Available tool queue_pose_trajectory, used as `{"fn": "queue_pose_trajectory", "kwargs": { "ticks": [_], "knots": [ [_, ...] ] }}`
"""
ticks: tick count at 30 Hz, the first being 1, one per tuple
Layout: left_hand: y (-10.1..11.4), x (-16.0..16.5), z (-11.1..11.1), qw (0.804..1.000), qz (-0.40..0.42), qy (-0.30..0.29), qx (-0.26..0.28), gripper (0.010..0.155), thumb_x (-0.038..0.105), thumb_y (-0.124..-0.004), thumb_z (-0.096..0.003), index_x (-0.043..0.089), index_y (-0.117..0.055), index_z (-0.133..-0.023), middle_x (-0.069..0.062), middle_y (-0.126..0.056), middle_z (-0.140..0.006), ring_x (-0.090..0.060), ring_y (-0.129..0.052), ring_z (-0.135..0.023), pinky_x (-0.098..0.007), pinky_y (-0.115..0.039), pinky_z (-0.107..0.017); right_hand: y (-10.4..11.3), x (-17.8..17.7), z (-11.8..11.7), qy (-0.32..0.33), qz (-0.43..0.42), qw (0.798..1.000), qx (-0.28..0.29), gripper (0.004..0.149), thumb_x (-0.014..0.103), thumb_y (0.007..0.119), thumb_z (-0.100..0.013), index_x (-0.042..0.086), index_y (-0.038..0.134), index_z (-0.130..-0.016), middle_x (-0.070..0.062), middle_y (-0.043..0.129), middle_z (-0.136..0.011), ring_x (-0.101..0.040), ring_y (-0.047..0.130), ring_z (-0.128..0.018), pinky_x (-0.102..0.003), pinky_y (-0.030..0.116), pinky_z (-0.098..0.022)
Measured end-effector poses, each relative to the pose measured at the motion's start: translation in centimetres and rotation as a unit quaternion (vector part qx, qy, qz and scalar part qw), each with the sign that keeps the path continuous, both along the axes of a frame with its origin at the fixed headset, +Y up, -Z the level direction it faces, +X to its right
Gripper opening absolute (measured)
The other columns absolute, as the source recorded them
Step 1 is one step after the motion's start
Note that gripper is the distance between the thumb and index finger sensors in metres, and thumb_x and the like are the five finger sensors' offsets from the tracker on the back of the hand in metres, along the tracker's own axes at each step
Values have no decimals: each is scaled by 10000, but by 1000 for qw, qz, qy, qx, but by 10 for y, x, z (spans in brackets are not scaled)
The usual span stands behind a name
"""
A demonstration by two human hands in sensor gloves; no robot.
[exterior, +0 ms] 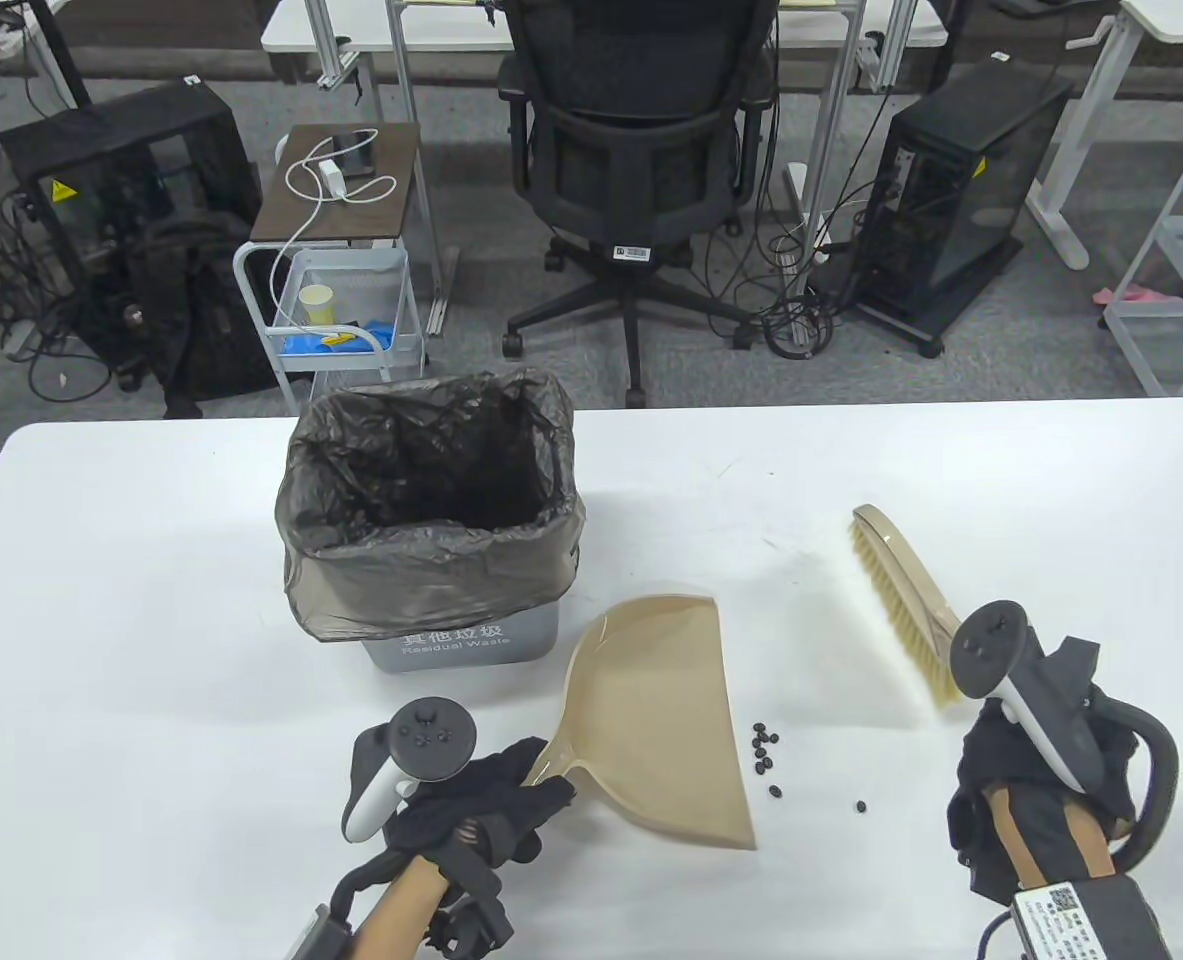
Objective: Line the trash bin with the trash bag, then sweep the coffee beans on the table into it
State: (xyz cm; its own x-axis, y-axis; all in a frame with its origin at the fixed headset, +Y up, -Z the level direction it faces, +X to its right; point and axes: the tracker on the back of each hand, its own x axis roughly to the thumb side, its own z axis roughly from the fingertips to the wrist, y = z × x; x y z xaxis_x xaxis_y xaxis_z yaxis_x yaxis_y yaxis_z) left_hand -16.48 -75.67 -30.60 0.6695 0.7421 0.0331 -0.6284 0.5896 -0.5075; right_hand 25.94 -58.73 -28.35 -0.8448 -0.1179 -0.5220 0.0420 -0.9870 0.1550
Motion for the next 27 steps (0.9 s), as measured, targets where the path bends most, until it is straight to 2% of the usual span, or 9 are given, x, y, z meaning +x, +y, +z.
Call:
{"fn": "queue_pose_trajectory", "kwargs": {
  "ticks": [3,7,15,20,27],
  "knots": [
    [0,3,2,1000,0,1,10,692,497,-673,-601,1,-576,-1073,-166,-906,-762,-69,-1039,-355,-357,-896,-291,-8,-2,4,-19,9,999,-43,653,186,835,-371,16,630,-967,-257,884,-740,-422,941,-402,-626,711,-402],
    [1,6,4,1000,-8,-7,16,655,465,-670,-608,3,-592,-1066,-160,-916,-753,-65,-1043,-347,-357,-900,-286,-16,-10,10,-13,-36,993,-109,663,233,806,-369,19,605,-963,-204,906,-681,-354,976,-336,-590,772,-339],
    [1,8,4,999,-33,-15,11,654,467,-687,-603,4,-613,-1058,-157,-928,-730,-93,-1075,-383,-368,-910,-297,-20,-42,27,39,-92,982,-160,677,260,797,-363,-54,605,-931,-179,941,-594,-294,1020,-230,-548,839,-233],
    [0,9,3,999,-32,-19,3,661,472,-693,-601,2,-607,-1059,-159,-929,-724,-98,-1080,-384,-368,-911,-298,-17,-59,31,52,-114,979,-158,675,245,796,-370,-74,601,-931,-193,941,-579,-301,1020,-206,-556,838,-210],
    [-1,10,3,1000,-20,-23,-4,674,478,-693,-600,-6,-595,-1059,-151,-932,-713,-83,-1079,-375,-353,-913,-291,-17,-75,28,88,-165,969,-158,676,270,778,-382,-37,574,-948,-158,927,-603,-270,1018,-228,-532,842,-228]
  ]
}}
